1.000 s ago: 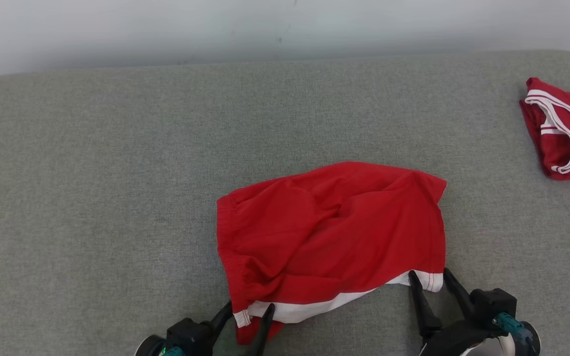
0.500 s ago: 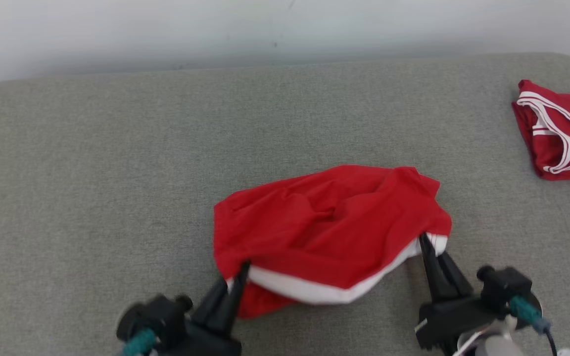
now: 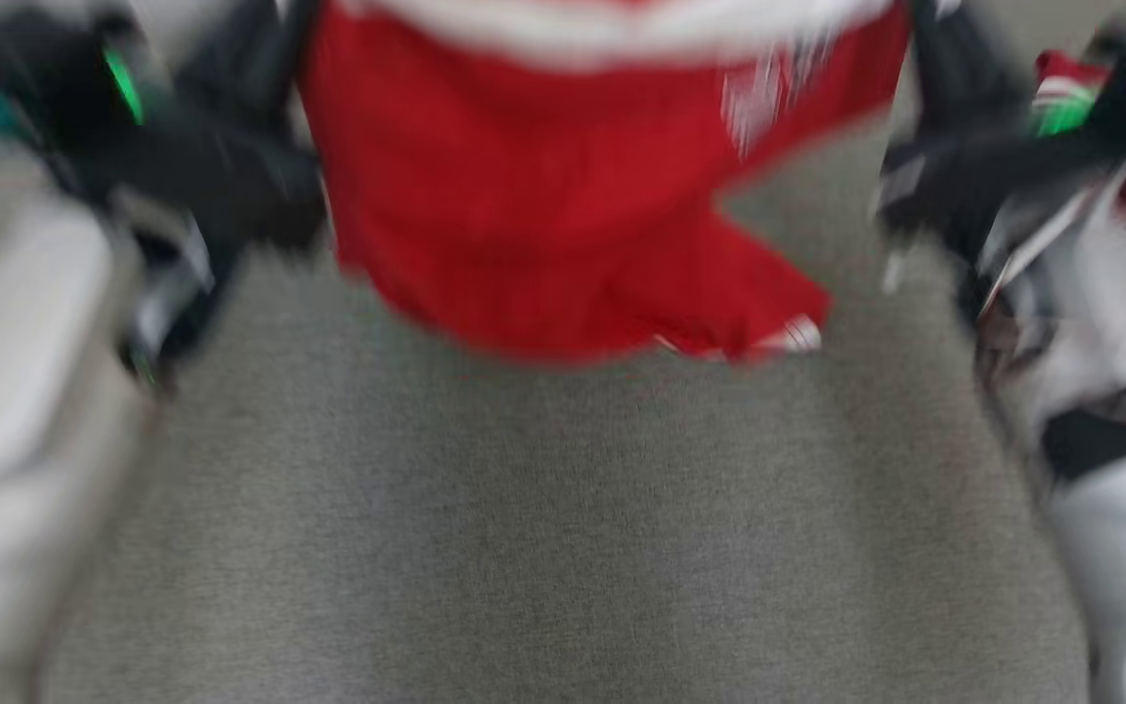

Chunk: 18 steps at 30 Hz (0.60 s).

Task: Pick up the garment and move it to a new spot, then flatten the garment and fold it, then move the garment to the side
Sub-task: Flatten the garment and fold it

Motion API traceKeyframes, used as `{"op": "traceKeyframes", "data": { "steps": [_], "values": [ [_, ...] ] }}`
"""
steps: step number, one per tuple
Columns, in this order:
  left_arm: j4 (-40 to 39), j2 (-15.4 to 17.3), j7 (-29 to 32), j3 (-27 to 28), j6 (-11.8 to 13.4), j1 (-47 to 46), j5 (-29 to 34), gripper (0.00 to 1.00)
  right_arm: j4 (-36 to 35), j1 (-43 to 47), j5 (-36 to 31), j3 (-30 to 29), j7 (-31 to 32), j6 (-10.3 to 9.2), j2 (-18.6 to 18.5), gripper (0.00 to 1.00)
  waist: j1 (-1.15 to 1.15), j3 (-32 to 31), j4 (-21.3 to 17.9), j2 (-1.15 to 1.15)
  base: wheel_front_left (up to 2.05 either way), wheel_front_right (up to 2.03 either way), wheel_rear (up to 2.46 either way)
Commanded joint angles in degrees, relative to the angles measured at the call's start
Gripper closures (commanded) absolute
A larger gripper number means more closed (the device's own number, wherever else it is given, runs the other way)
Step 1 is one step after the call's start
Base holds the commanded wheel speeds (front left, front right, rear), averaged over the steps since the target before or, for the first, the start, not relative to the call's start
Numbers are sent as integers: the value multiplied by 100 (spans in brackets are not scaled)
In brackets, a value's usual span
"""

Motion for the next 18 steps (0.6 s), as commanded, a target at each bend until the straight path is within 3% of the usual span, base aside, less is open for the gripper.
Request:
{"op": "traceKeyframes", "data": {
  "steps": [1, 9, 18],
  "values": [
    [116, 68, 110, -50, 4, -548, -190, 100, 82, -501, 111, -50, 136, -17, -39, 100, -1, 926, -108, -1, 0, 0, 0],
    [1112, 368, 556, -379, 4, -3604, -985, 100, 826, -3440, 287, -357, 883, -17, -100, 100, -1, 1917, -181, -1, 0, 0, 0],
    [1990, 420, 677, -902, 6, -5418, -1318, 100, 1908, -5344, 39, -546, 970, -17, -83, 100, -1, 2247, -324, -1, 0, 0, 0]
  ]
}}
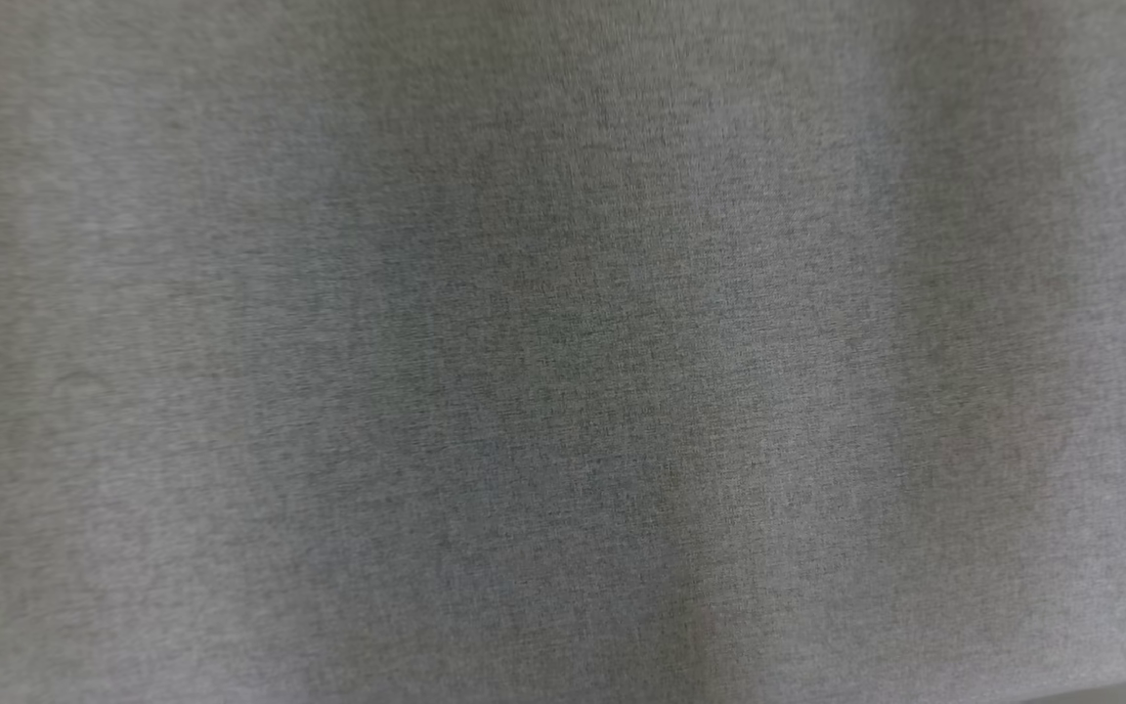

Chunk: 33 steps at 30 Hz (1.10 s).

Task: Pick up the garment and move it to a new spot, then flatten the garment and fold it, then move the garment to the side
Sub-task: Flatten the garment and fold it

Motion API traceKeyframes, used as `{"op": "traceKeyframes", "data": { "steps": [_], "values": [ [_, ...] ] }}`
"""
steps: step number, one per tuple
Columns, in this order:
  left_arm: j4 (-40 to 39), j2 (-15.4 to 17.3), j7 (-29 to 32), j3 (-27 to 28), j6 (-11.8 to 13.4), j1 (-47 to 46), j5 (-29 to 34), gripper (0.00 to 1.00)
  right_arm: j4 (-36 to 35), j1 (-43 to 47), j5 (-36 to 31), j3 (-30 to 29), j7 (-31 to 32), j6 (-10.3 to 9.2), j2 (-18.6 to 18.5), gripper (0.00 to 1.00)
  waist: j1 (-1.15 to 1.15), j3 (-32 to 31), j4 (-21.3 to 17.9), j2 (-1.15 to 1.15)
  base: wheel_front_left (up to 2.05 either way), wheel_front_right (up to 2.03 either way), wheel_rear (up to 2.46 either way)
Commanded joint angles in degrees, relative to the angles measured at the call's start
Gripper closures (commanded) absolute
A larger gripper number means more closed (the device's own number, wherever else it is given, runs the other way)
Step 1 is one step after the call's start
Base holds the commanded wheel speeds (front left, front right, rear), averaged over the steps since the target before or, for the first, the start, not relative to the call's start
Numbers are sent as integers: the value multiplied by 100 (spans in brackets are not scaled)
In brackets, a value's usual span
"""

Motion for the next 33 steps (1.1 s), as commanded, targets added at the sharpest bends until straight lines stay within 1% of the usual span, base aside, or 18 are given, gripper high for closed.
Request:
{"op": "traceKeyframes", "data": {
  "steps": [1, 6, 10, 12, 22, 25, 28, 30, 33],
  "values": [
    [56, 29, -22, -13, 8, -97, -42, 100, 58, -81, -29, -12, -48, -17, -25, 100, -2, 255, -133, -2, 0, 0, 0],
    [525, -20, -119, -494, 8, -627, -257, 100, 696, -579, -122, -14, -320, -17, 86, 100, -2, 404, -173, -2, 0, 0, 0],
    [771, 11, -236, -725, 9, -797, -429, 100, 972, -703, -104, 94, -496, -17, 139, 100, -2, 512, -190, -2, 0, 0, 0],
    [860, 12, -283, -852, 9, -869, -502, 100, 1114, -774, -70, 170, -535, -17, 101, 100, -2, 548, -189, -2, 0, 0, 0],
    [1086, 90, -566, -1363, 11, -1000, -928, 100, 1607, -845, 138, 427, -839, -17, 138, 100, -2, 601, -216, -2, 0, 0, 0],
    [1034, 166, -714, -1448, 11, -787, -1107, 100, 1615, -647, 195, 628, -983, -17, 195, 100, -2, 526, -233, -2, 0, 0, 0],
    [773, 257, -872, -1502, 10, -392, -1303, 100, 1420, -283, 309, 939, -1169, -17, 211, 100, -2, 353, -239, -2, 0, 0, 0],
    [532, 433, -942, -1539, 10, 17, -1400, 100, 1207, 88, 492, 1110, -1284, -17, 186, 100, -2, 195, -245, -2, 0, 0, 0],
    [96, 665, -1002, -1429, 8, 770, -1502, 100, 752, 803, 782, 1461, -1402, -17, 52, 100, -2, -47, -252, -2, 0, 0, 0]
  ]
}}
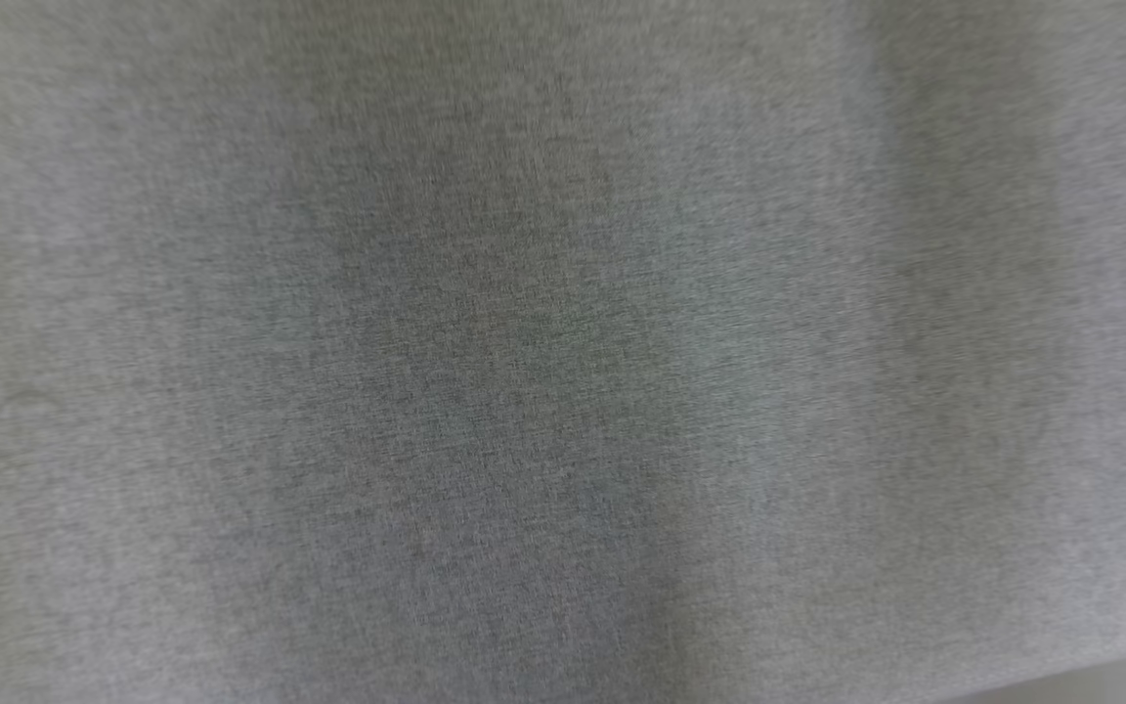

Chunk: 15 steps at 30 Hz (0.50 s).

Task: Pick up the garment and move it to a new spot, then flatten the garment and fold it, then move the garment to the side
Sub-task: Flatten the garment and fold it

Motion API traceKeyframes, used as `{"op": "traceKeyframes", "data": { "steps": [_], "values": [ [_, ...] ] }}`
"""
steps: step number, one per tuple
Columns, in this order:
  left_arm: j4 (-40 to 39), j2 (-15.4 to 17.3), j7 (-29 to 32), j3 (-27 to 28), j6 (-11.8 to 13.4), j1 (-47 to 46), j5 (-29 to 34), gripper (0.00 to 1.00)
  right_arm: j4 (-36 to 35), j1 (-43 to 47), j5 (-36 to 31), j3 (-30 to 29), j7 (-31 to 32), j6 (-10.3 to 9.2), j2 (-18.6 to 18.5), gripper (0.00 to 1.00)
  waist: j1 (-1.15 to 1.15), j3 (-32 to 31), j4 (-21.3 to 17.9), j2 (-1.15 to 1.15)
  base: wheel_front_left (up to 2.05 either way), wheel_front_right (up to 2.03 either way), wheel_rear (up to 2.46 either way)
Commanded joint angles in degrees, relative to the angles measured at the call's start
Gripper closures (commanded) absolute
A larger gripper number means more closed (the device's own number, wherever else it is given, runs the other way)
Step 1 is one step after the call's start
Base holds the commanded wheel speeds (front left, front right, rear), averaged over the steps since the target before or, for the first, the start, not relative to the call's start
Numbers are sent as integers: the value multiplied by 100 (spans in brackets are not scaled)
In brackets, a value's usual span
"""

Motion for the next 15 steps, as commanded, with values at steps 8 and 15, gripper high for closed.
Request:
{"op": "traceKeyframes", "data": {
  "steps": [8, 15],
  "values": [
    [-1925, 514, -44, 990, 465, 2872, 307, 100, -1563, 2431, 697, 743, -158, -17, -712, 100, 0, -824, -44, 0, 0, 0, 0],
    [-3534, 512, -45, 1953, 1035, 5495, 840, 100, -2700, 4529, 854, 724, -143, -17, -1262, 100, 0, -1264, -55, 0, 0, 0, 0]
  ]
}}
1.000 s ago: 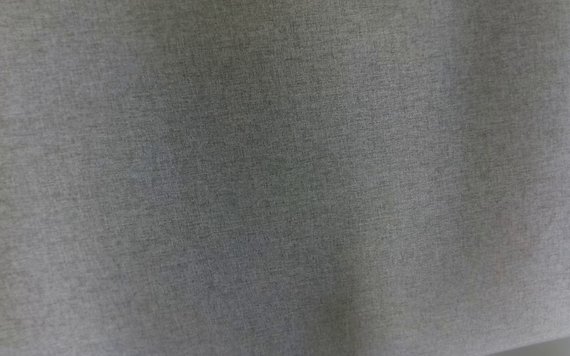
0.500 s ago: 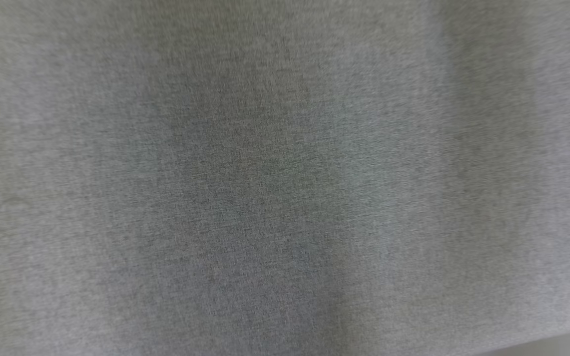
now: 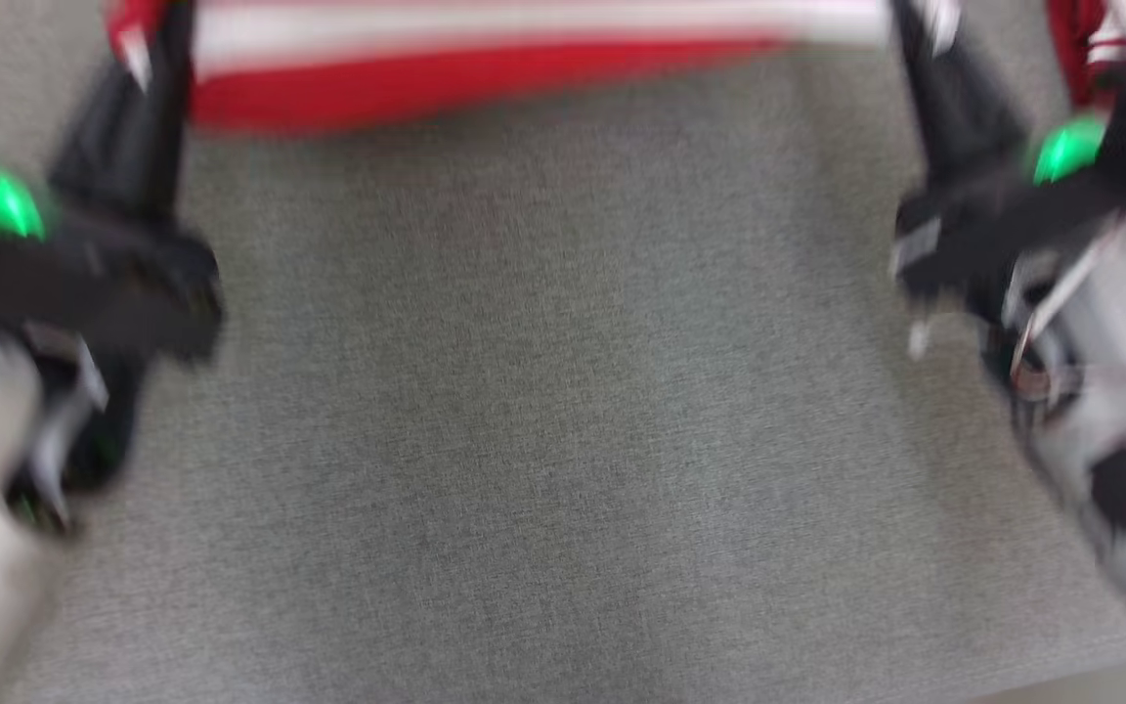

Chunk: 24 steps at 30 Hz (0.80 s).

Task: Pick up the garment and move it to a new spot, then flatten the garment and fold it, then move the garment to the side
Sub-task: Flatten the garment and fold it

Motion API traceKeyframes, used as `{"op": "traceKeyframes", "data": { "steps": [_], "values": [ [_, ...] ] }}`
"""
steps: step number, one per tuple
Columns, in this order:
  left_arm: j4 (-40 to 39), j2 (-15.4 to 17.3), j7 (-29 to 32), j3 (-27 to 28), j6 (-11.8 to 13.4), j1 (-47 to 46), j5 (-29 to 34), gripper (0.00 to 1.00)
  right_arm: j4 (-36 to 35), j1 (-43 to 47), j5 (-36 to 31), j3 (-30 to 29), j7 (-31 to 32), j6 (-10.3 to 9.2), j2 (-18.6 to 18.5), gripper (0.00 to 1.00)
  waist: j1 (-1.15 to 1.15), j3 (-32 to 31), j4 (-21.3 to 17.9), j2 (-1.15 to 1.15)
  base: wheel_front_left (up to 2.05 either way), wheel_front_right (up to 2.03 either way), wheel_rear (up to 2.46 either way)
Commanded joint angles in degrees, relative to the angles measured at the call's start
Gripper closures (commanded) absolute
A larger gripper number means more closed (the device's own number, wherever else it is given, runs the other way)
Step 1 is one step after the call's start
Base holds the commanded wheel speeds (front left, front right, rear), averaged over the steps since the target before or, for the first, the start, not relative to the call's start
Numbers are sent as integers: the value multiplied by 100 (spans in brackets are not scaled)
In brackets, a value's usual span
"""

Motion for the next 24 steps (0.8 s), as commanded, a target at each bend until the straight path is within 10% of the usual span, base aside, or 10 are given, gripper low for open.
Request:
{"op": "traceKeyframes", "data": {
  "steps": [1, 24],
  "values": [
    [-127, -33, -12, 164, 77, 344, 69, 100, -121, 305, 1, -51, 38, -17, -97, 100, 2, -289, -17, 1, 0, 0, 0],
    [-448, -1388, -13, 792, -585, 4656, 1437, 100, -3054, 6137, -960, -2328, 1461, -18, 586, 100, 2, -1584, 525, 1, 0, 0, 0]
  ]
}}
